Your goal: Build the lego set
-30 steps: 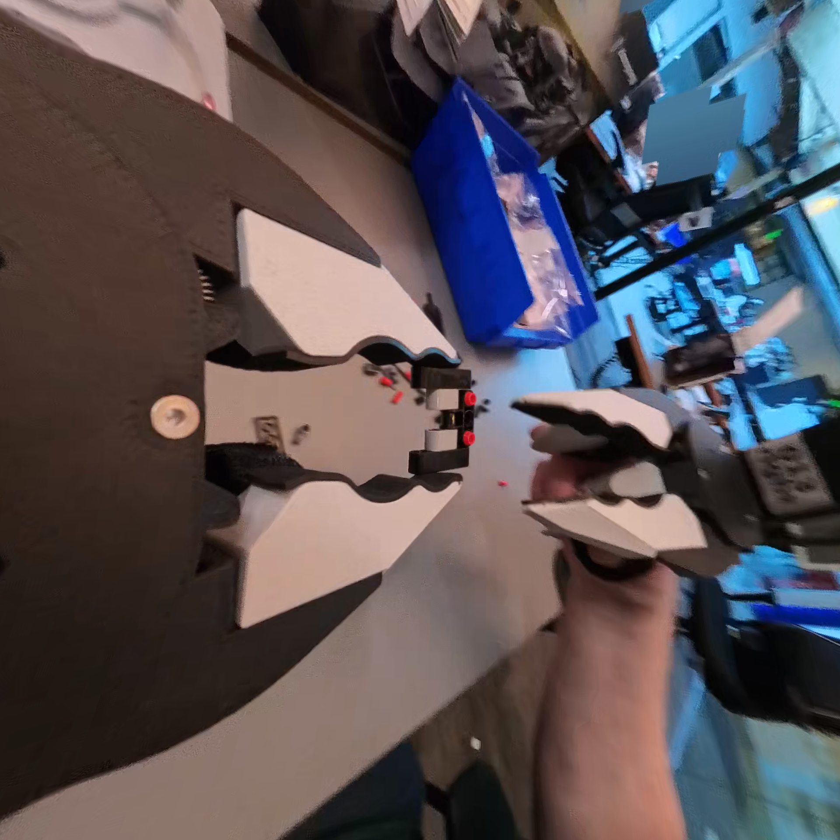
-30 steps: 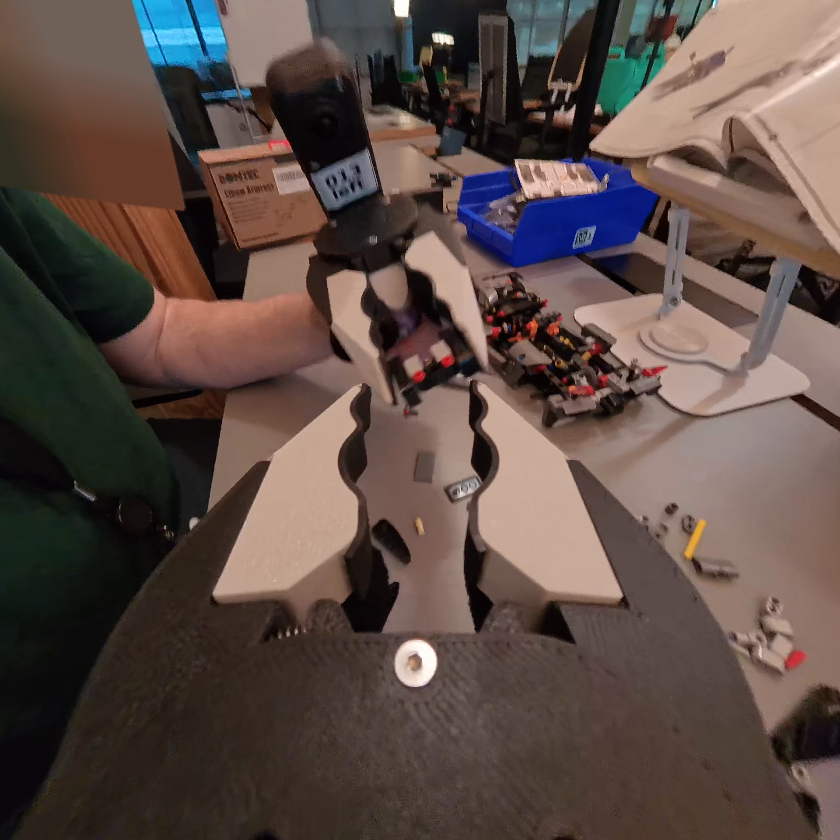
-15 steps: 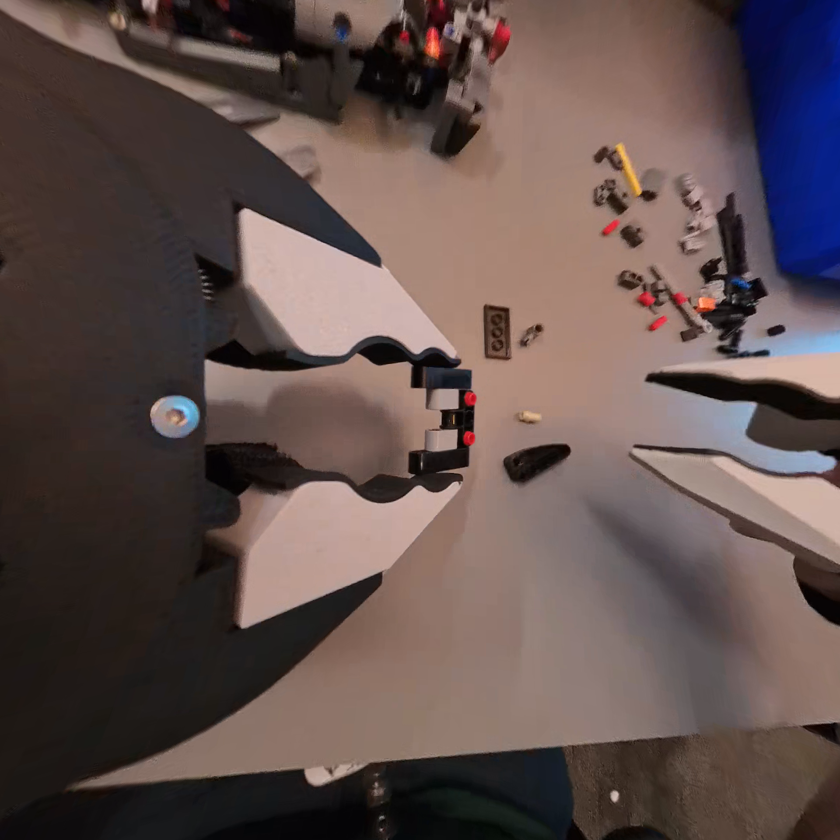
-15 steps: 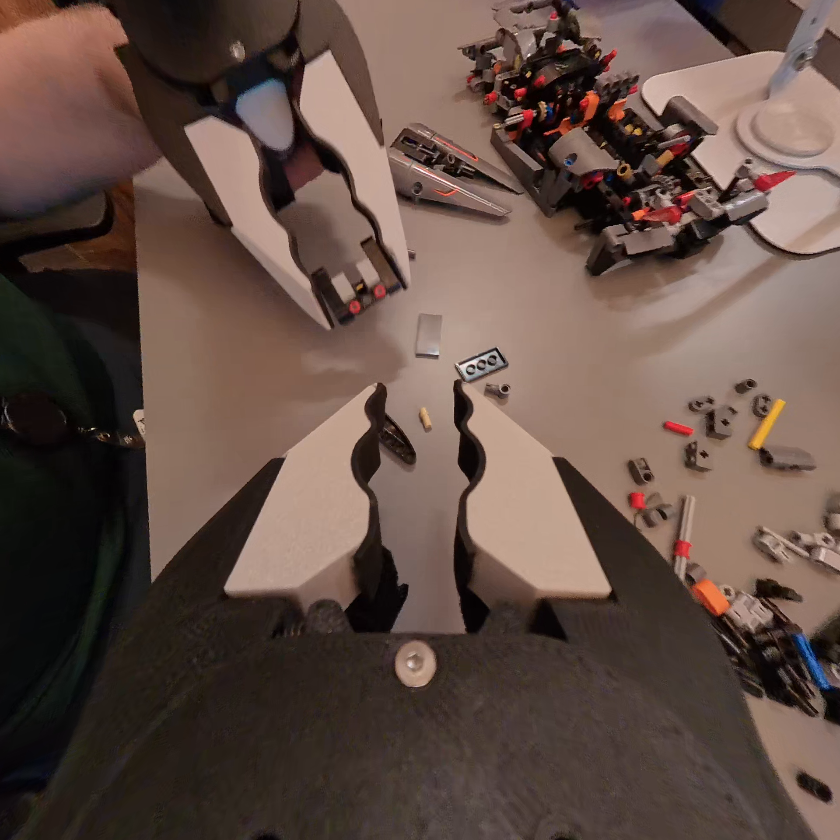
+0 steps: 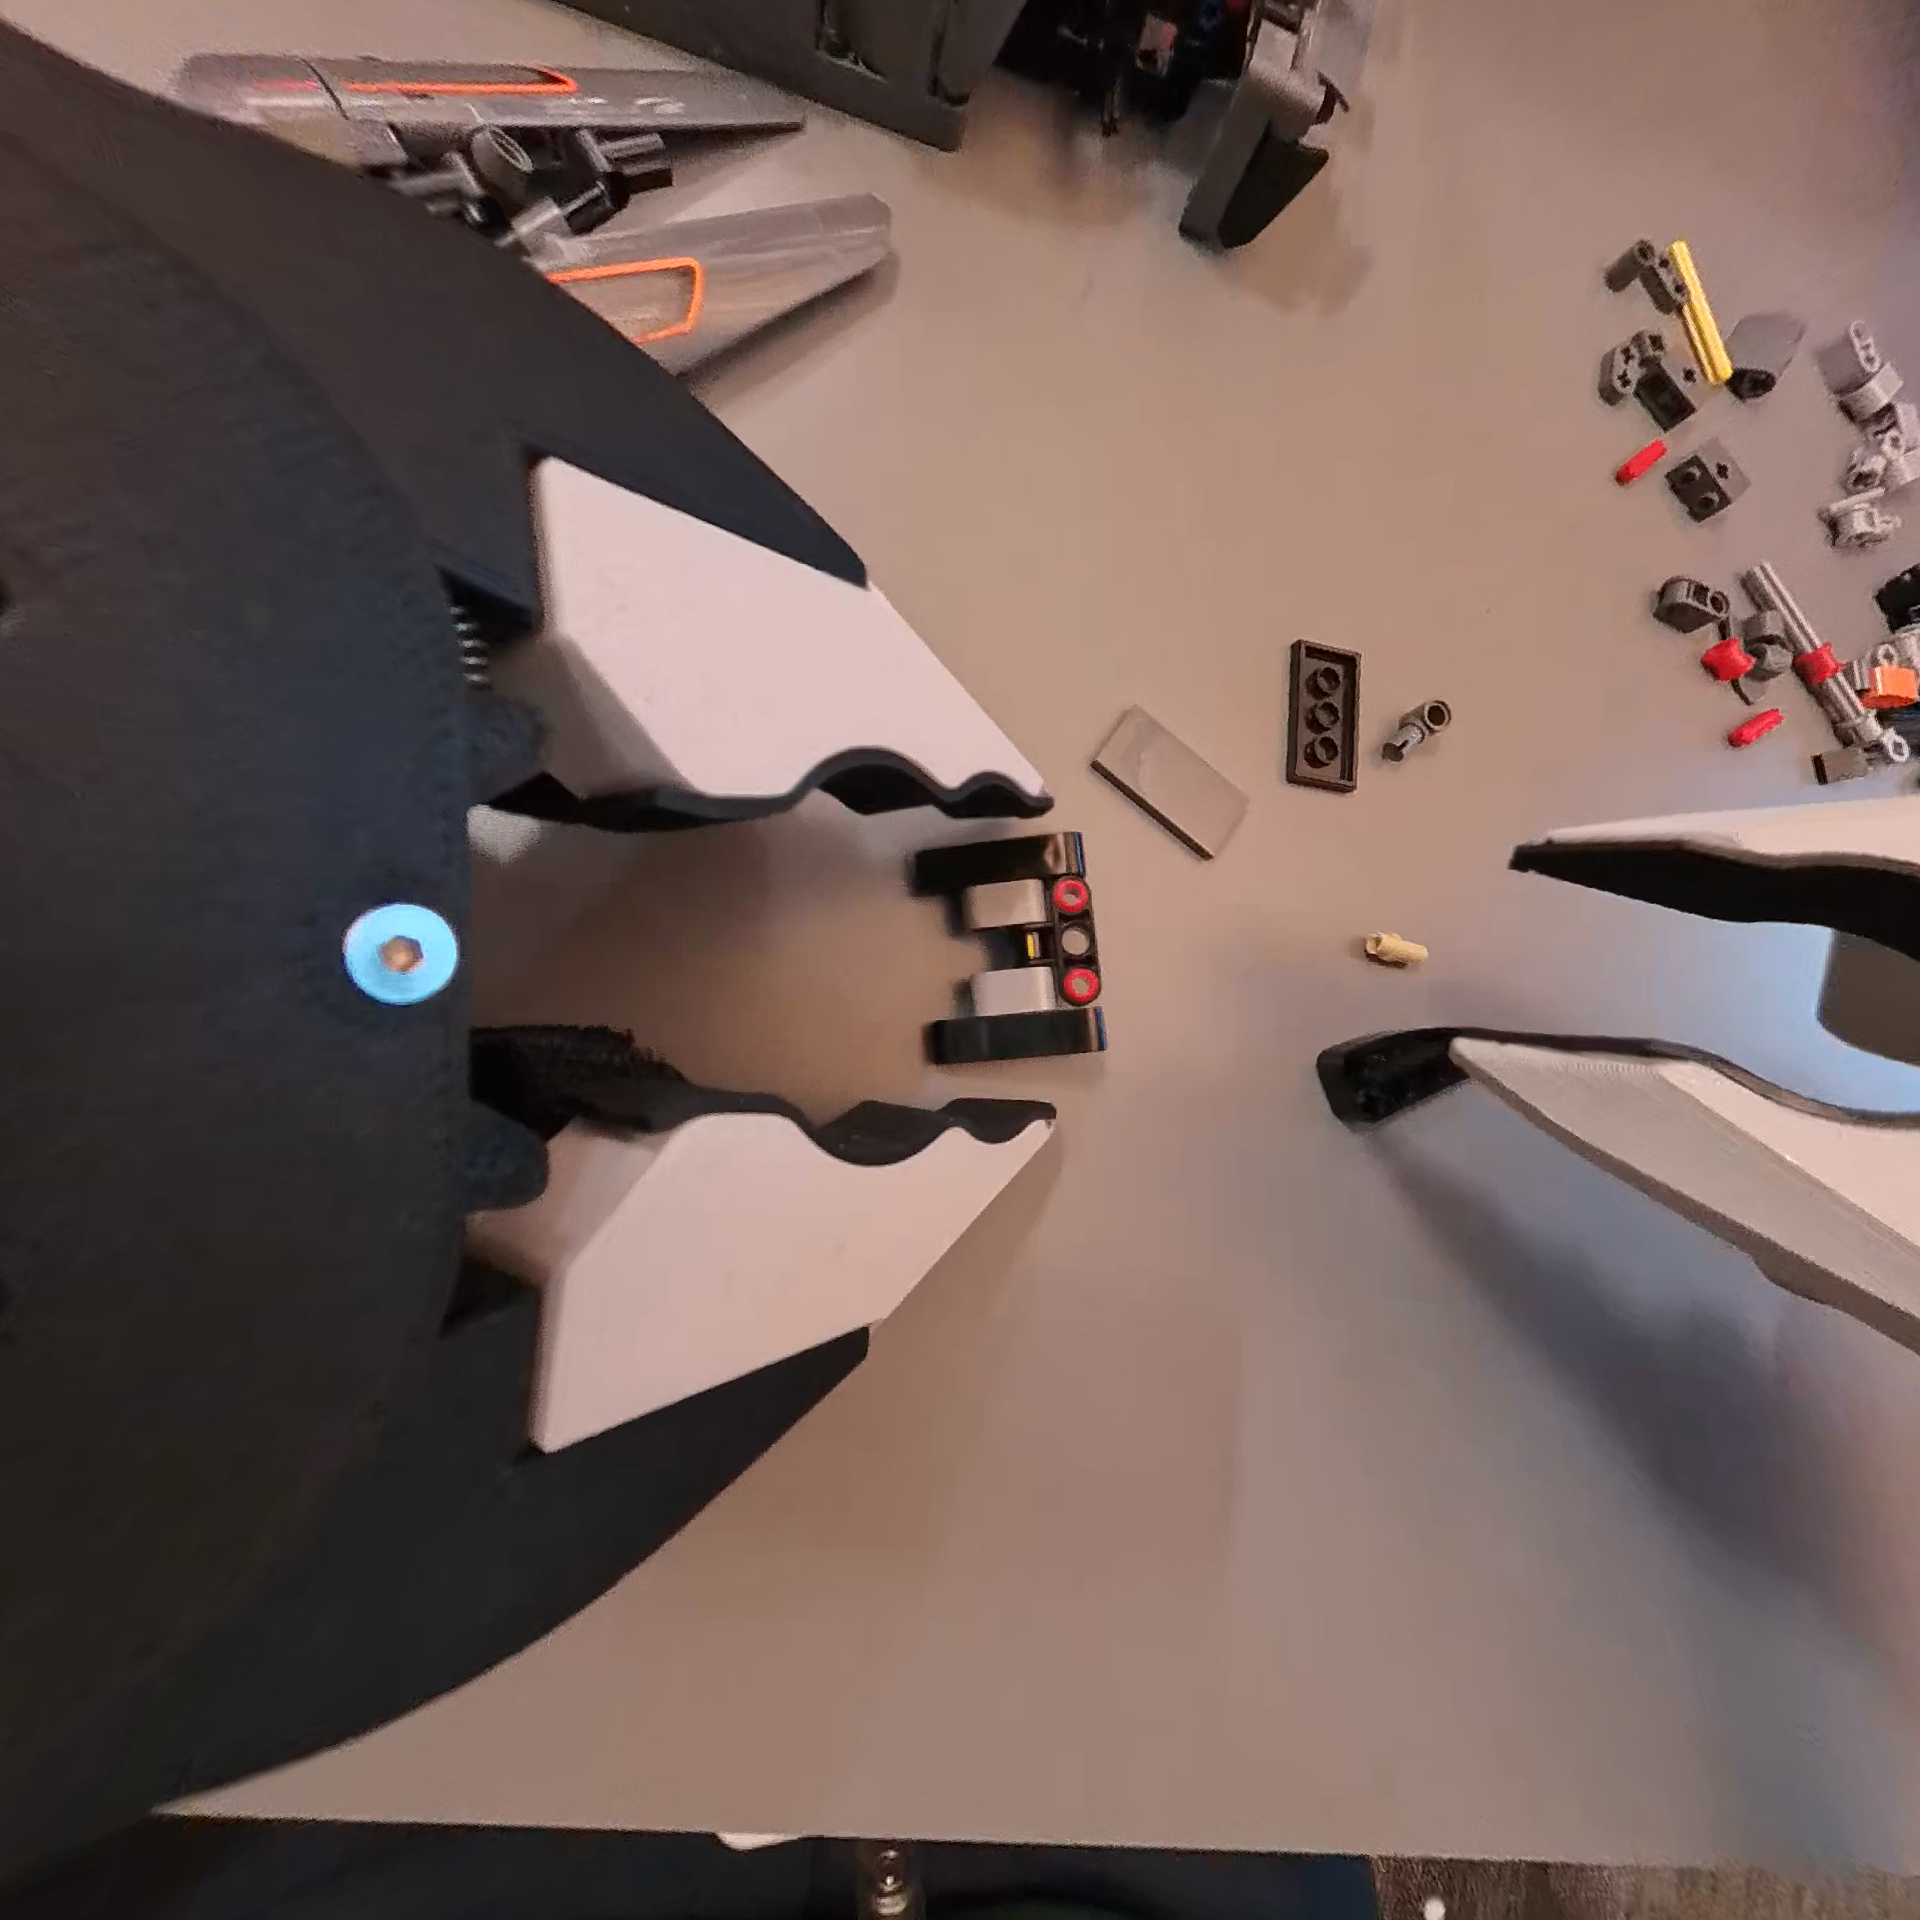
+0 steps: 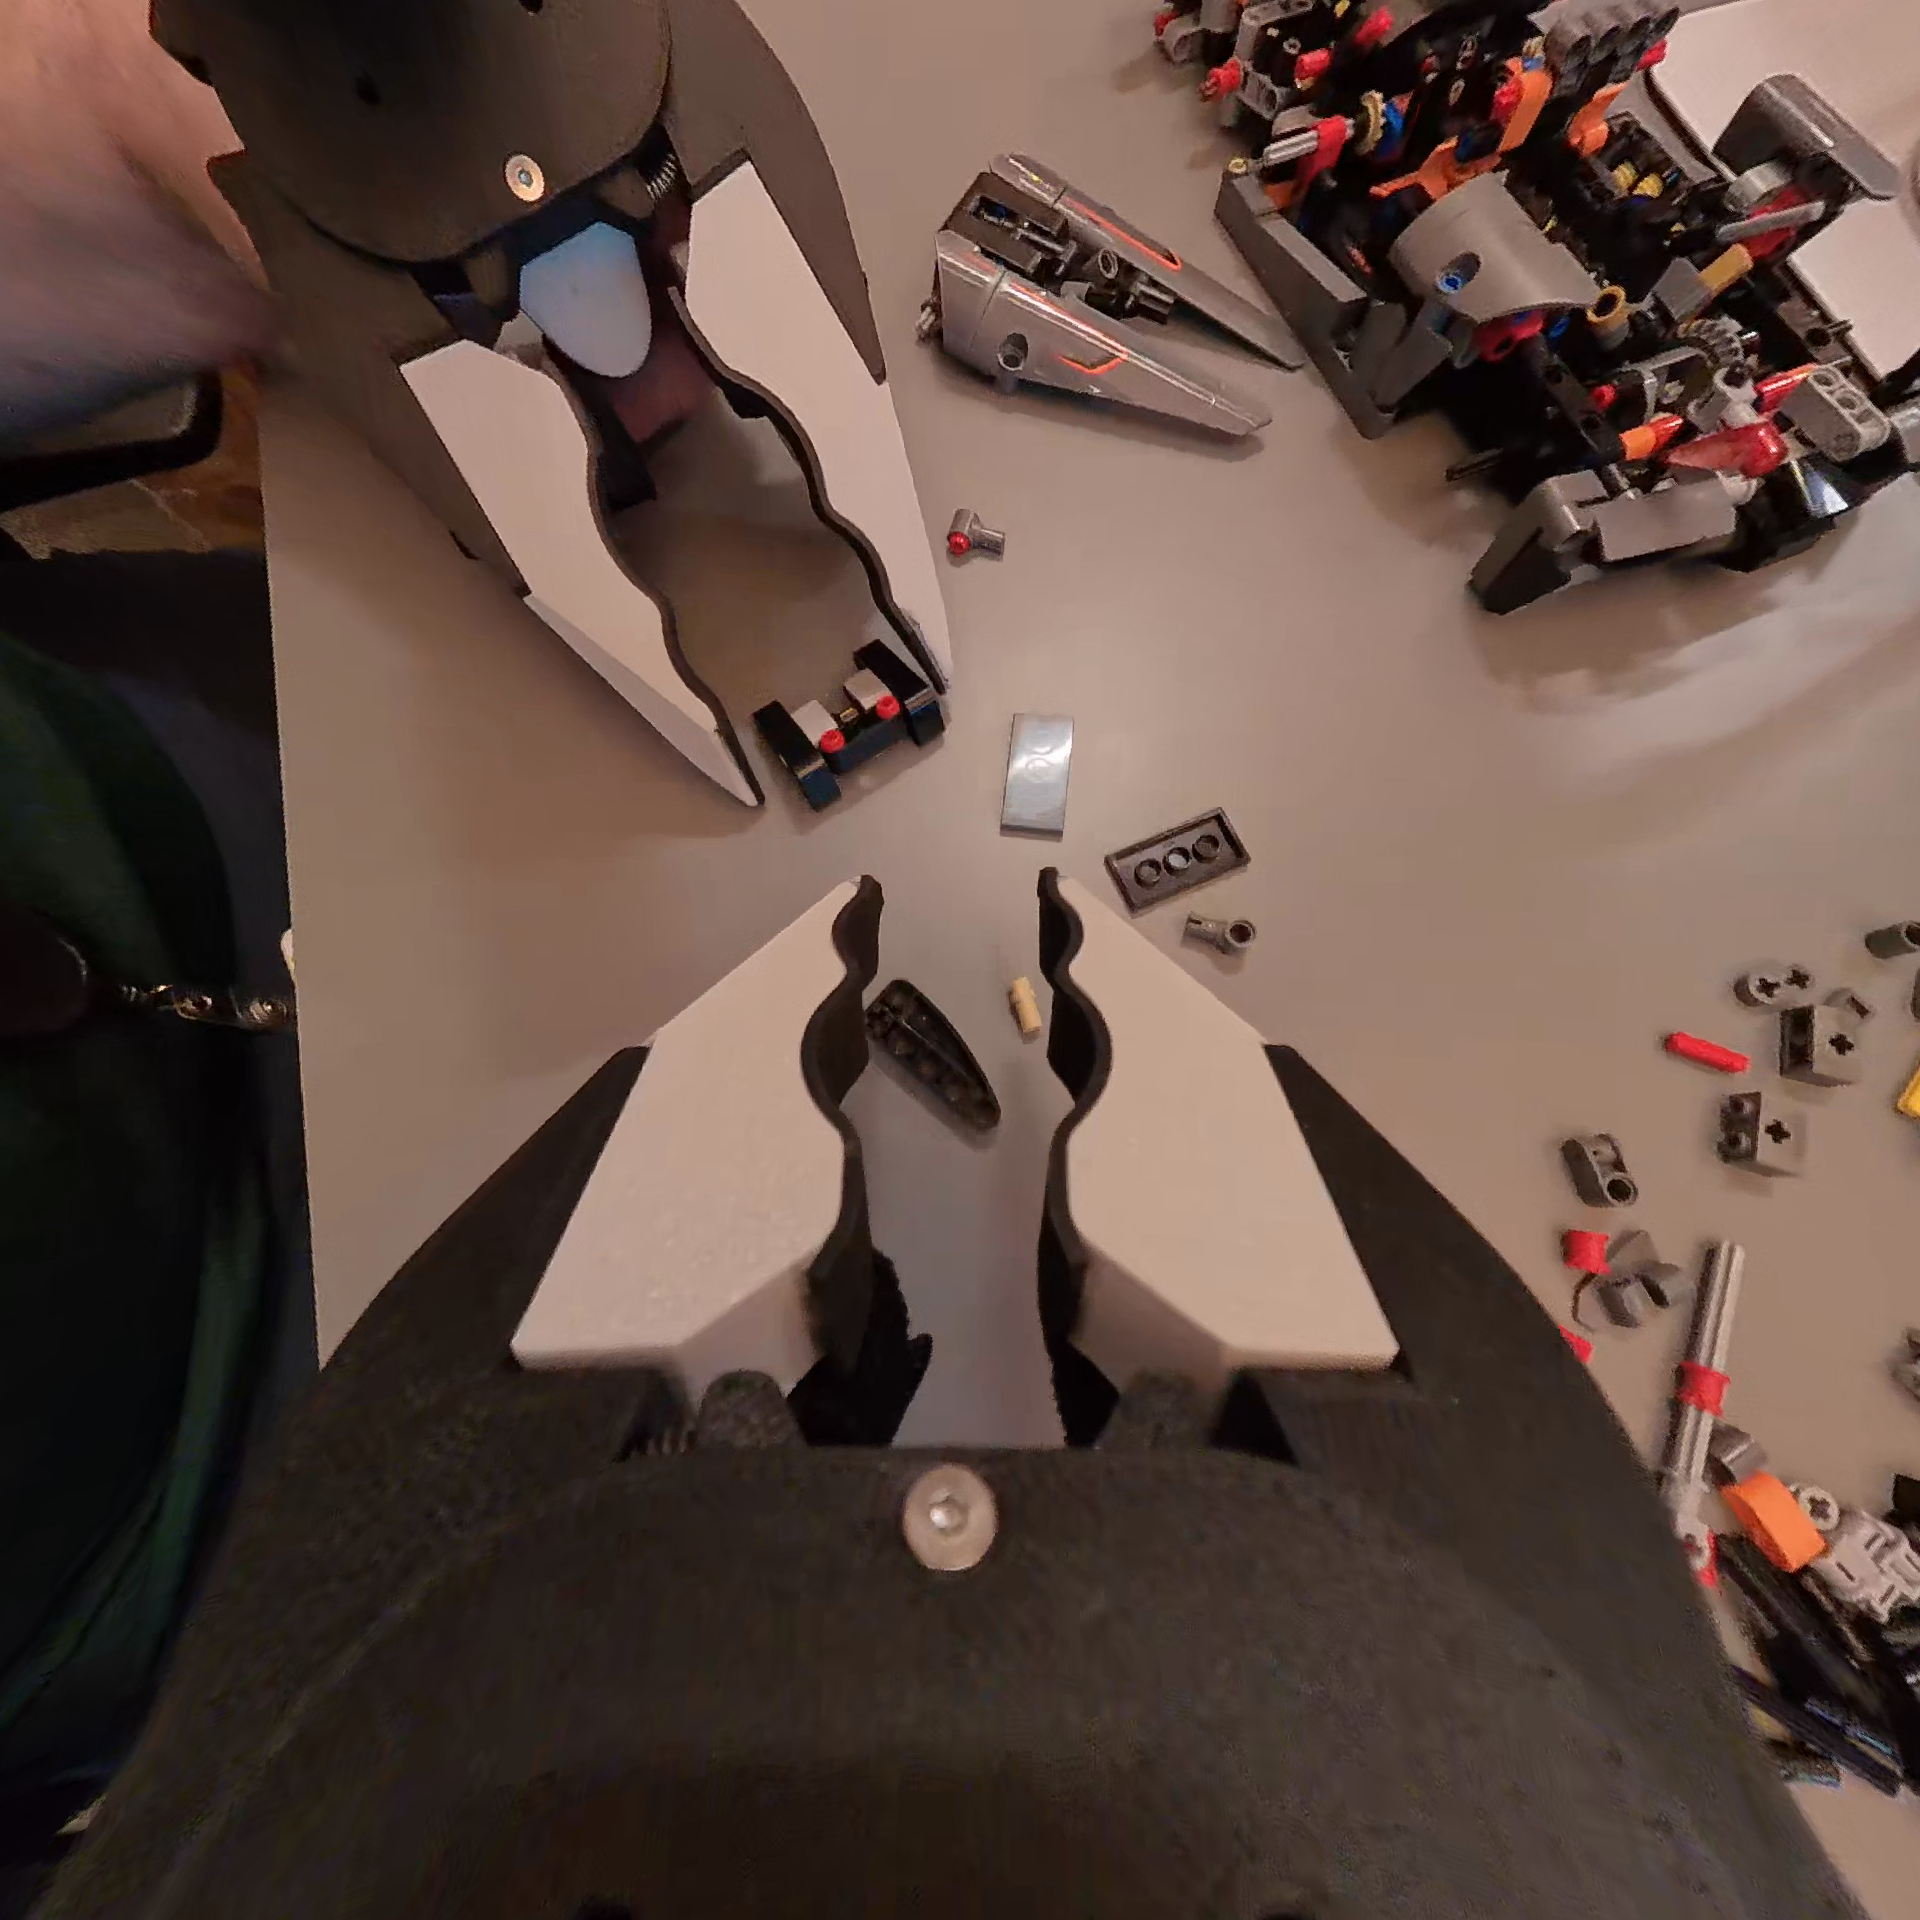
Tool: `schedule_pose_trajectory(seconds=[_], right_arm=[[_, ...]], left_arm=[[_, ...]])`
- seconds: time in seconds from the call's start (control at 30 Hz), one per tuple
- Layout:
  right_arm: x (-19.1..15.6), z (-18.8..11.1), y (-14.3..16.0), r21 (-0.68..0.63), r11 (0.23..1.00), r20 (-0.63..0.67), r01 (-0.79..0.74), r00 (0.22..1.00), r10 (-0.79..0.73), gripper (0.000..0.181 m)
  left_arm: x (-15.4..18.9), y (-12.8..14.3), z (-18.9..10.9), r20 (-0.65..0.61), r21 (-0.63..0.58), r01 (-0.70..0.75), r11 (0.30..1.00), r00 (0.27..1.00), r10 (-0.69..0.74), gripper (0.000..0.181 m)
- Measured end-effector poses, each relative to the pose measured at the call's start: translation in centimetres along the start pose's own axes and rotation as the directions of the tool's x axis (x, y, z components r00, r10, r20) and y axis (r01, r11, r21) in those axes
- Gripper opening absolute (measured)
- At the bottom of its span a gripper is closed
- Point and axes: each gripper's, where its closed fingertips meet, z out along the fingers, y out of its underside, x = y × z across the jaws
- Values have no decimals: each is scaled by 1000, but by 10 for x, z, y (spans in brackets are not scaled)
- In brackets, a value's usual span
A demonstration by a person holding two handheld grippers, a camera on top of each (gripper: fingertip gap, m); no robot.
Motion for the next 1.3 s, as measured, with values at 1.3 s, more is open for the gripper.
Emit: schedule_pose_trajectory(seconds=[1.3], right_arm=[[284, -49, -142, 659, 538, 157, -526, 795, 586, 0]], left_arm=[[-239, -158, -59, 547, 101, -365, 926, 798, 254, 51]])
